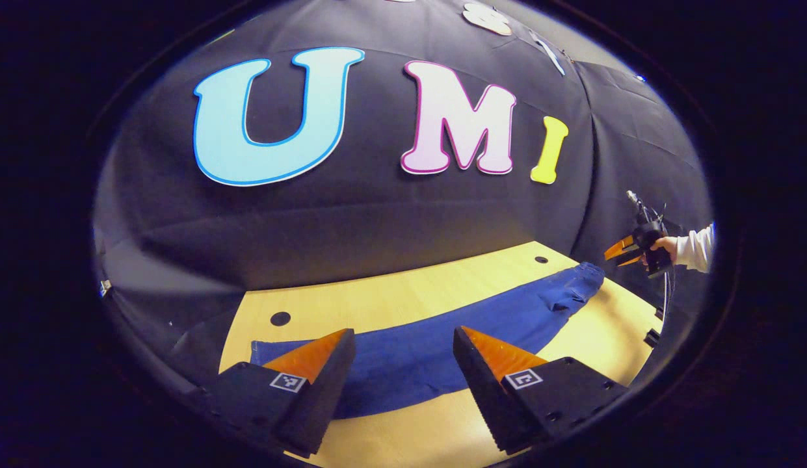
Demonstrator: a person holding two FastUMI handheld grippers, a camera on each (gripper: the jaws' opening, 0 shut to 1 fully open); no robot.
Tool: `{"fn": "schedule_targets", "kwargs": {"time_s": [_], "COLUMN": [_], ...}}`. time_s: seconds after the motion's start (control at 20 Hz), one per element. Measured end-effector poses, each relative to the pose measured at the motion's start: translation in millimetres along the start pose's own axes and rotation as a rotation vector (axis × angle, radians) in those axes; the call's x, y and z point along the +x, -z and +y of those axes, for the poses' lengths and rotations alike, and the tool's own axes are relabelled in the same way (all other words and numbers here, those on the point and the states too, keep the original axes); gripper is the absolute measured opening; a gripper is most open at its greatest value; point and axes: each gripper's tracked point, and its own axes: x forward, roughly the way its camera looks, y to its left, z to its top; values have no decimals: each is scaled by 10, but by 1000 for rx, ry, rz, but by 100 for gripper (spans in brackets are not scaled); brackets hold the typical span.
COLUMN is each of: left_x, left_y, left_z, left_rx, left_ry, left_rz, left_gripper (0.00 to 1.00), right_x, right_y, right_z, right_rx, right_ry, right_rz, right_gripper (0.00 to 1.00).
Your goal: Grasp the waist and the cuffs of the jeans and fold them to make the two legs overlap; first hold the waist and fold one-third of the jeans toward the cuffs, then hold the cuffs and fold the remaining one-third in the same direction to finish folding.
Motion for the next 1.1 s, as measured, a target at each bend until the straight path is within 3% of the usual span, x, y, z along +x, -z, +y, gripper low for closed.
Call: {"fn": "schedule_targets", "kwargs": {"time_s": [0.15, 0.3, 0.35, 0.55, 0.65, 0.8, 0.85, 0.9, 1.1], "left_x": [3, -11, -16, 27, 37, 36, 24, 9, -123], "left_y": [161, 126, 127, 139, 155, 182, 185, 198, 277], "left_z": [-63, -91, -97, -120, -140, -151, -142, -131, -32], "left_rx": [-1, 1, 6, 8, -4, -8, -7, -7, -30], "left_ry": [-8, -28, -34, -44, -50, -54, -57, -62, -79], "left_rz": [63, 76, 84, 109, 114, 128, 133, 136, 141], "left_gripper": [95, 96, 96, 96, 96, 96, 96, 96, 96], "right_x": [305, 557, 646, 744, 769, 842, 835, 798, 605], "right_y": [161, 241, 160, 61, 105, 106, 35, 20, -183], "right_z": [-201, -255, -196, -106, -167, -197, -200, -146, 130], "right_rx": [222, 366, 419, 490, 456, 416, 414, 398, 291], "right_ry": [5, 5, -9, -50, -22, -7, 6, 1, -29], "right_rz": [29, 42, 2, -22, -17, -38, -68, -79, -131], "right_gripper": [98, 99, 99, 94, 84, 30, 30, 13, 13]}}
